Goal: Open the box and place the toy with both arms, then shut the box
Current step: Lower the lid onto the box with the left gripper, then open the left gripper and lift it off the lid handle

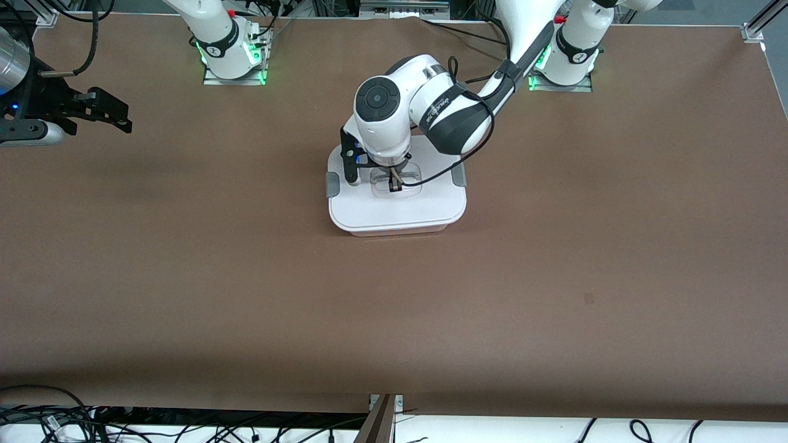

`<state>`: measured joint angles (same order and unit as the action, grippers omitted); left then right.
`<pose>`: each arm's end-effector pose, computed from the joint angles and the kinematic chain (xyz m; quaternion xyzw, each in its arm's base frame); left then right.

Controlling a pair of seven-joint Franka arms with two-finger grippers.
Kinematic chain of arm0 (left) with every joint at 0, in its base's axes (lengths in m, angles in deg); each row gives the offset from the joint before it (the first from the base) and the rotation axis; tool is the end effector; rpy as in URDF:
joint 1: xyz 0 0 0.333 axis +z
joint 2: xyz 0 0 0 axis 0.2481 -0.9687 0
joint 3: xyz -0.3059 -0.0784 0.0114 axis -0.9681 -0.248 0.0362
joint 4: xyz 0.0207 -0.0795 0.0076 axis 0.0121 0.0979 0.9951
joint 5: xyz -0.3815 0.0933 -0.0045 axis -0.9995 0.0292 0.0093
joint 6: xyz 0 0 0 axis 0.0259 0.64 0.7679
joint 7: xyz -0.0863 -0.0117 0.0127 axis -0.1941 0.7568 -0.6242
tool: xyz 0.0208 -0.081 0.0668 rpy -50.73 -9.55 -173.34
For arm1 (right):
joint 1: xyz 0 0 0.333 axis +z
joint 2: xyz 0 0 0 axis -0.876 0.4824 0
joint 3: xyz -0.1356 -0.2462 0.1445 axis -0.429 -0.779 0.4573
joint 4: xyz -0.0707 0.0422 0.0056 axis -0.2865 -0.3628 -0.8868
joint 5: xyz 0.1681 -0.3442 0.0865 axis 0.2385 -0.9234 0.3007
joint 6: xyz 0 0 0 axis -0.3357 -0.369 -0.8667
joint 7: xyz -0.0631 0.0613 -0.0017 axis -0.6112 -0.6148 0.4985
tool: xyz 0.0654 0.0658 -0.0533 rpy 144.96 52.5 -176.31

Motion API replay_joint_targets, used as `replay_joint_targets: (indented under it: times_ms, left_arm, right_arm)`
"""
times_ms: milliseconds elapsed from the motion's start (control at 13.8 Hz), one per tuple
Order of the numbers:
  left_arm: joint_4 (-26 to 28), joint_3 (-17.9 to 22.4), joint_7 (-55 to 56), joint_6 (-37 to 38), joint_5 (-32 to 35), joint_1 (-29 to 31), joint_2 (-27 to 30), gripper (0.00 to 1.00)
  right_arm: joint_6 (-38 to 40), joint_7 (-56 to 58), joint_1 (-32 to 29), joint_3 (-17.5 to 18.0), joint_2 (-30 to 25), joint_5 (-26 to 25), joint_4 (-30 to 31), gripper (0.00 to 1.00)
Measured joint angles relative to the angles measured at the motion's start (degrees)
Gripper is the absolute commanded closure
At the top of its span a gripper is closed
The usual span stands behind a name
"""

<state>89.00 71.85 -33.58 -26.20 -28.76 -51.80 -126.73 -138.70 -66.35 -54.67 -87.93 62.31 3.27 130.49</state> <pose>0.4956 -0.5258 0.3525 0.7555 -0.6520 -0.0620 0.0164 0.5383 0.0399 0.6241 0.9986 0.0246 -0.0474 0.0004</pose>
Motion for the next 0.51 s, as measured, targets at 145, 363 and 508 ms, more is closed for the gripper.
replay_joint_targets:
  times_ms: [145,363,508]
  left_arm:
    - [0.0,0.0,0.0,0.0,0.6,-0.2,0.0,1.0]
    - [0.0,0.0,-0.1,0.0,0.8,-0.2,0.0,1.0]
    - [0.0,-0.1,-0.1,-0.1,1.5,-0.4,0.0,1.0]
  right_arm:
    - [0.0,0.0,0.0,0.1,0.0,0.0,0.0,0.0]
    - [0.0,0.0,0.1,0.1,-0.1,0.0,-0.3,0.0]
    - [0.0,0.0,0.1,0.1,-0.1,0.0,-0.5,0.0]
